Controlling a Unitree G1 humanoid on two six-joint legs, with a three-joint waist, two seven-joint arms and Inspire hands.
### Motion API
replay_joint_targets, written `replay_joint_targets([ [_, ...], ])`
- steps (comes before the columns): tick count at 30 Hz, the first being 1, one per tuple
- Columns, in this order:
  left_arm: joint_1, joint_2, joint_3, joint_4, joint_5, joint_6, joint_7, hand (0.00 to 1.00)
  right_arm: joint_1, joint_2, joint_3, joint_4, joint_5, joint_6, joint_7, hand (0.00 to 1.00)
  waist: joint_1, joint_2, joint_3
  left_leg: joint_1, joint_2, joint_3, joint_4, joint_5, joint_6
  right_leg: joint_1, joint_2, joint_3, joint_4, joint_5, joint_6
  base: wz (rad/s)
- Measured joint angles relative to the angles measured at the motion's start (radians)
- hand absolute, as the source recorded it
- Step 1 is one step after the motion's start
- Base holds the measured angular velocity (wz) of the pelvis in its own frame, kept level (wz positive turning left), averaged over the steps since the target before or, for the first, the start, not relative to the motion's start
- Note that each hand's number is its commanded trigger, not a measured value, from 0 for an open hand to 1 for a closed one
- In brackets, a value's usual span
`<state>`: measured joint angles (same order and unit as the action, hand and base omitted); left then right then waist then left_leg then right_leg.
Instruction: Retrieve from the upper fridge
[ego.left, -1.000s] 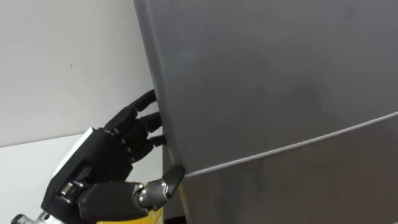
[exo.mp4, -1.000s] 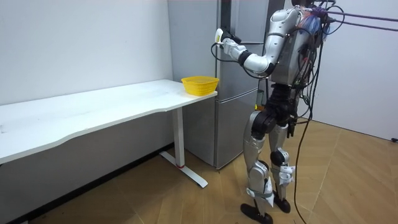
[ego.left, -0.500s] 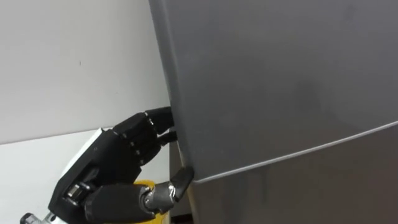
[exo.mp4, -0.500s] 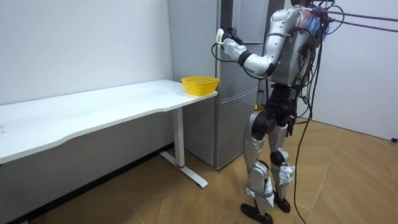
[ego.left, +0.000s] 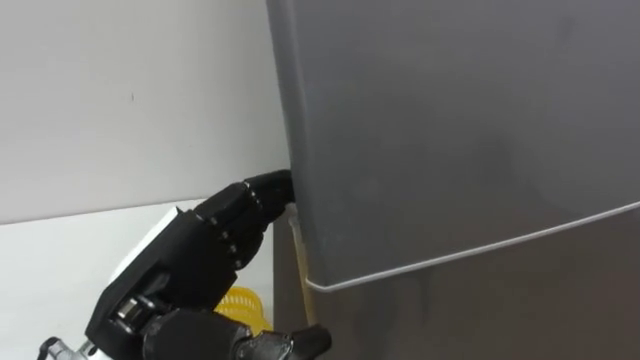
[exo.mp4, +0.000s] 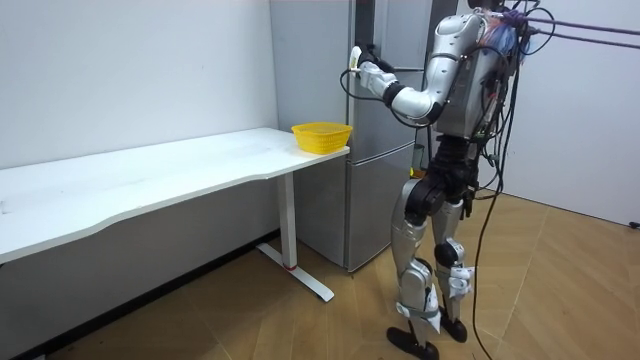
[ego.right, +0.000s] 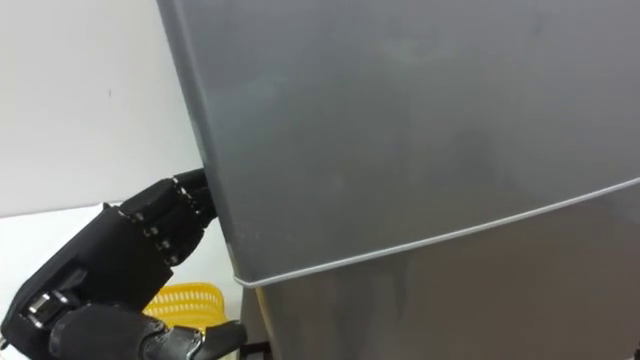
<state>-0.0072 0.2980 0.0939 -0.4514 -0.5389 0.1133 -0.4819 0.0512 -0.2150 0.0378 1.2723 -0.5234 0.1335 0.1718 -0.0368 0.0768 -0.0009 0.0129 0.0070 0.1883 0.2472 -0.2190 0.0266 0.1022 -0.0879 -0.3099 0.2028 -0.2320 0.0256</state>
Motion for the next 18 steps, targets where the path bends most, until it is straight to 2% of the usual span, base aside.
replay_joint_targets([
  [7,-0.019,0.003,-0.003,0.000,0.000,0.000,0.001,0.00,-0.013,-0.013,0.007,0.000,0.002,-0.001,-0.009,0.00,-0.010,0.012,0.0038,-0.026,-0.001,0.003,0.012,0.002,0.007,-0.015,-0.001,0.006,0.000,0.006,0.003,0.09],
  [11,-0.043,0.003,-0.034,0.000,-0.003,0.001,0.011,0.00,-0.013,-0.019,0.030,0.006,0.004,-0.001,-0.016,0.00,-0.014,0.015,0.0036,-0.042,-0.002,0.003,0.021,0.002,0.012,-0.016,0.000,0.011,-0.002,0.009,0.006,0.17],
  [18,-0.055,0.005,-0.072,0.000,-0.007,0.002,0.015,0.00,-0.014,-0.020,0.029,0.014,0.006,0.000,-0.017,0.00,-0.016,0.017,0.0027,-0.037,-0.001,0.038,0.022,0.002,0.022,-0.014,-0.001,0.062,-0.001,0.019,0.018,0.03],
])
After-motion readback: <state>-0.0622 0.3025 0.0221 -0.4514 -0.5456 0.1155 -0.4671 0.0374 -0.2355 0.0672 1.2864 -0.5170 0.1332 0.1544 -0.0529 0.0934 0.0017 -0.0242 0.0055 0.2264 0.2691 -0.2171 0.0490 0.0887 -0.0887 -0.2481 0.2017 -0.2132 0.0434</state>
